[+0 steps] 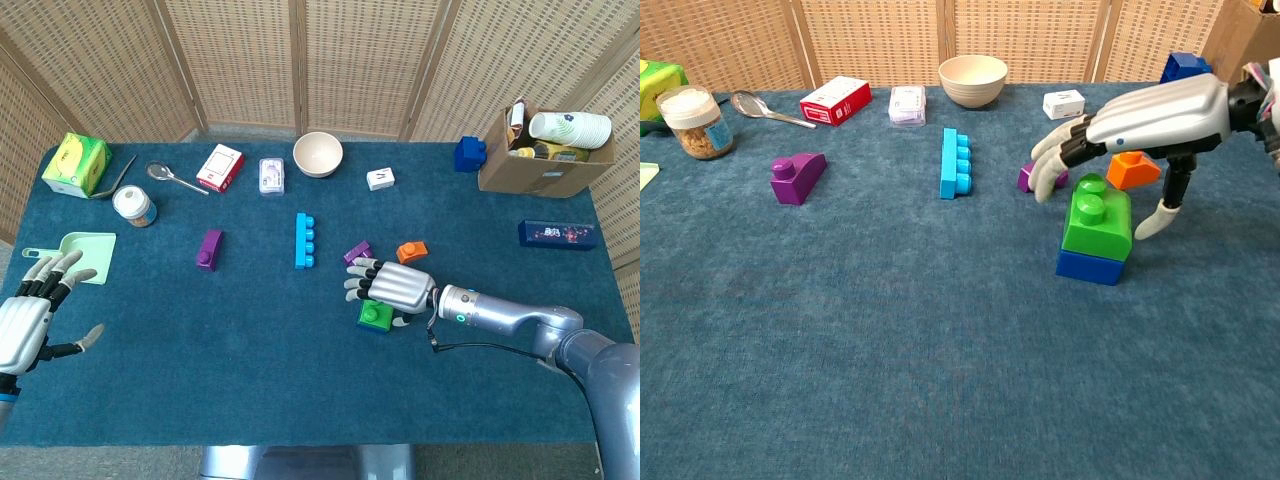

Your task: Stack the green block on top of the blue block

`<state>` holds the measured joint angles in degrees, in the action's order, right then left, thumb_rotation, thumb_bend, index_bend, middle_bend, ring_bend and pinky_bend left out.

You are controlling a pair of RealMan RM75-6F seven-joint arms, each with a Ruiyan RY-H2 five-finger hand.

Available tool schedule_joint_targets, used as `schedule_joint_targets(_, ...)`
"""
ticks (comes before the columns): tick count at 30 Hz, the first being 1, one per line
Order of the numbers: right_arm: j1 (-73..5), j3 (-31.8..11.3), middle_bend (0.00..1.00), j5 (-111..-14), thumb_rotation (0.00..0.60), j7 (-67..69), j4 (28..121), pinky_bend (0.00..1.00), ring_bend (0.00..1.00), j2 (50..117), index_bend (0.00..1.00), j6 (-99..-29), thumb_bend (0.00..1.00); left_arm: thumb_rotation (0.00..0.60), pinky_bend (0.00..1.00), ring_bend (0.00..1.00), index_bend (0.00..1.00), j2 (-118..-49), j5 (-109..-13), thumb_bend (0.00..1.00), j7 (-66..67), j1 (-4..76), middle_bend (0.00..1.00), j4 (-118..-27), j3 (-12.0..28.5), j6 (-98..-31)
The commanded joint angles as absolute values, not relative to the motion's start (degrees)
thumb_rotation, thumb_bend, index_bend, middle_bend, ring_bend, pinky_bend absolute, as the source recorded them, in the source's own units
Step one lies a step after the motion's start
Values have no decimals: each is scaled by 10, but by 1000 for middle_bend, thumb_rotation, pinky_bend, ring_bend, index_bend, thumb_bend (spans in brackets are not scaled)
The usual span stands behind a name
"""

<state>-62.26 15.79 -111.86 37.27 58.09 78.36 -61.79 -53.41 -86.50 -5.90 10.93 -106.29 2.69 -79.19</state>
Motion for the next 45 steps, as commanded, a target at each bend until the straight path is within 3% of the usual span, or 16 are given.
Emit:
schedule_joint_targets(1,-622,157,103,-1114,471,371,587,0,0,776,67,-615,175,493,0,0,185,-534,-865,336,-60,110,63,-1063,28,-792)
schedule_joint_targets(8,-610,150,89,-1091,413,369,608,0,0,755,37,-613,186,497,0,0,183,-535,-867,336,-64,112,63,-1061,28,-791)
schedule_joint_targets(24,-561,106,62,-1049,58,324,688,0,0,739,69,-651,220,493,0,0,179,-534,-868,333,-79,108,63,-1058,25,-794)
schedule_joint_targets(34,-553,82,28,-1040,13,249,711,0,0,779,56,-629,158,489,0,0,176,-530,-868,333,-83,102,63,-1057,21,-796)
schedule_joint_targets(45,-554,67,14,-1034,10,217,674,0,0,833,25,-604,137,492,0,0,169,-525,-866,333,-91,93,63,-1053,15,-800)
